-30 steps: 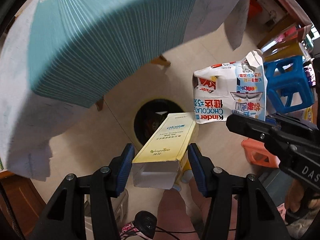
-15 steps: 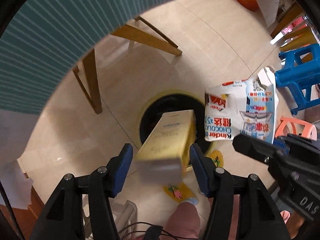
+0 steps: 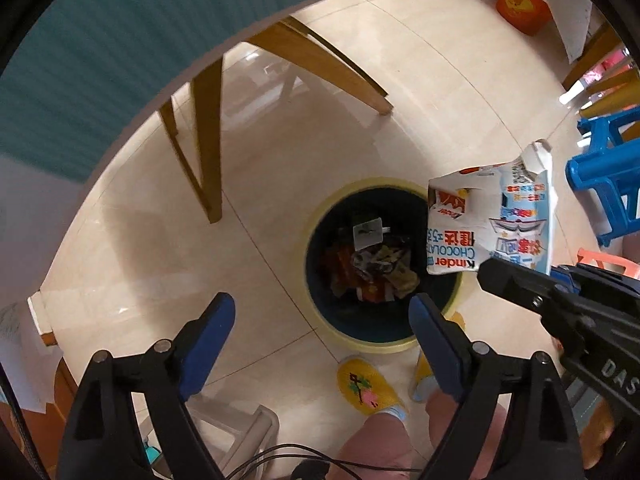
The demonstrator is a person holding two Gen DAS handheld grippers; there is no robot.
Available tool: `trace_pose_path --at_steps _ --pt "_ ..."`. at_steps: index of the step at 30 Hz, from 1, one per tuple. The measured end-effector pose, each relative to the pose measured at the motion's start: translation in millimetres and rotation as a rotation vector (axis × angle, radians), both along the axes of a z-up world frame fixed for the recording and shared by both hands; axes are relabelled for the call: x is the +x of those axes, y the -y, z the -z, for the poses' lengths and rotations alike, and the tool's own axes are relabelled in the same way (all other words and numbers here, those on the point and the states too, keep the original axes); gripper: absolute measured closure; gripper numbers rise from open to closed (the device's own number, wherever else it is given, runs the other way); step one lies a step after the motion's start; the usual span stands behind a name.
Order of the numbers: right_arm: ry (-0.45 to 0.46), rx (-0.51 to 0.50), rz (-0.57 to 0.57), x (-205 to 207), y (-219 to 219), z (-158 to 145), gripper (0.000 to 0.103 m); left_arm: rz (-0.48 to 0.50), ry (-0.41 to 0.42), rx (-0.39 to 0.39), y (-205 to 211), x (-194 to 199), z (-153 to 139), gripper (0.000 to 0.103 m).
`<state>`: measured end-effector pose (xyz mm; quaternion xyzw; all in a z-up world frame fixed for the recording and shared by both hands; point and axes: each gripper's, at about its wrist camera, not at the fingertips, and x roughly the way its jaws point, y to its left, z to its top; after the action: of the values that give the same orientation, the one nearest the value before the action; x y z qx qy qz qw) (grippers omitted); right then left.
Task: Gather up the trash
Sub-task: 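Open both tools to drop the box and carton into the bin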
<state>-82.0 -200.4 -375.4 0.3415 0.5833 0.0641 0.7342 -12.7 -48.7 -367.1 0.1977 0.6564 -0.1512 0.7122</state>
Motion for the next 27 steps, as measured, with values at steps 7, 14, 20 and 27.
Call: trace_pose_path --at_steps 7,14,20,27 --pt "0.01 0.019 -0.048 15 -18 7 0.091 -0.053 0.01 0.006 -13 5 -2 0.016" --pt "-0.016 0.028 -0.093 27 -28 5 0.076 -0.089 0.024 -0.008 -20 7 -13 0.016" --pt "0.011 0.001 -0.121 29 -30 -11 0.042 -0.096 0.041 -0.024 -21 6 -27 0.015" --pt "0.025 -0.06 -0.128 24 -29 -44 0.04 -0.11 0.049 -0.041 -26 -4 -67 0.015"
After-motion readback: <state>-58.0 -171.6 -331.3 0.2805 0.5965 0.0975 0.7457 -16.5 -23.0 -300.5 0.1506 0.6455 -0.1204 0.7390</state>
